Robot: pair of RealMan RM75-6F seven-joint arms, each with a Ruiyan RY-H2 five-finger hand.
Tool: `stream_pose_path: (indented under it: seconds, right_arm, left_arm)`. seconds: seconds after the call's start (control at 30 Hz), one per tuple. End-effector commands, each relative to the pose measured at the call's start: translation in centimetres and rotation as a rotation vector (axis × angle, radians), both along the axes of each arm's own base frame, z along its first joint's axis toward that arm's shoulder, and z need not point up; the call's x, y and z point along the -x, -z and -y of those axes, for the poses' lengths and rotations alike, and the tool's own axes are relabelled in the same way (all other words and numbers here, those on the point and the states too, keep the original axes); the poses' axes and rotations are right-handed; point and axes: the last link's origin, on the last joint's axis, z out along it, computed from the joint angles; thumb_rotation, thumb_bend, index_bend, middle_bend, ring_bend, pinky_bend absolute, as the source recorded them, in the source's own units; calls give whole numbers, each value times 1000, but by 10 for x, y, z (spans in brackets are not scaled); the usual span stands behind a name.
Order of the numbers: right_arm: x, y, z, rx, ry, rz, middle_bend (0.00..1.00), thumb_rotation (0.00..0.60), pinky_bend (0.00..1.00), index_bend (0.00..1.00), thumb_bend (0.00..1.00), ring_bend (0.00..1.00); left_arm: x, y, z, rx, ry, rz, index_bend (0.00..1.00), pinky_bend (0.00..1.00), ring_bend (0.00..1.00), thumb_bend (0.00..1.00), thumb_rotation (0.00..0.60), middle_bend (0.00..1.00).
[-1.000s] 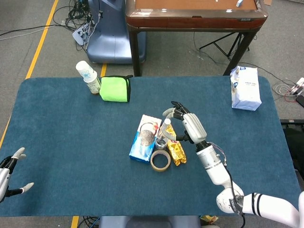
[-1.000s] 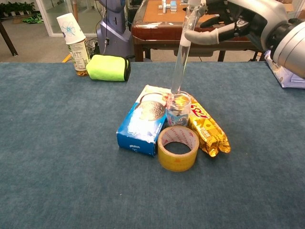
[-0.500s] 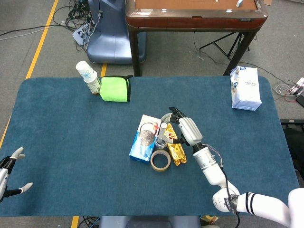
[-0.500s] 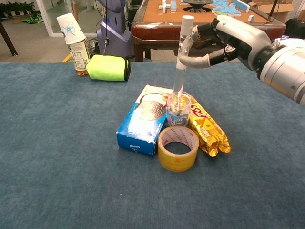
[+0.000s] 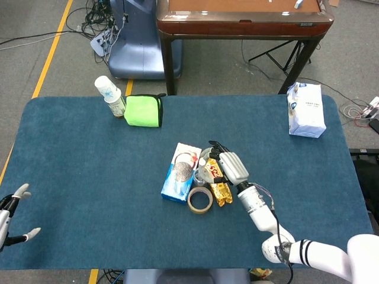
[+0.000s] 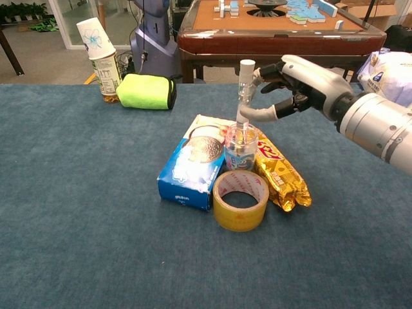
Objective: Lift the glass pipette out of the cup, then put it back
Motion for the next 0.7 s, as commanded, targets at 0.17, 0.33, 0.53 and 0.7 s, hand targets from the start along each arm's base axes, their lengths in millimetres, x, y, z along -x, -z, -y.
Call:
stream_pose_path:
  seconds: [0.17,0.33,0.53,0.7]
  right_arm:
    - [4,5,0,-18,6,-15,342,600,156,612,557,99]
    - [7,7,0,-25,11,-28,335,600,156,612,545,99]
    - [9,7,0,-34,16,-32,328,600,156,612,526,99]
    - [10,7,0,-37,13,-29,324,600,156,612,460,98]
  left_arm:
    - [0,0,0,-2,2,-1,46,380,189,86,600,248]
    - [0,0,0,-1,3,-1,46,380,190,86,600,248]
    - [0,0,0,1,2,-1,46,380,189,86,600,248]
    - [0,-1,0,2,1,1,46,380,189,85,600,248]
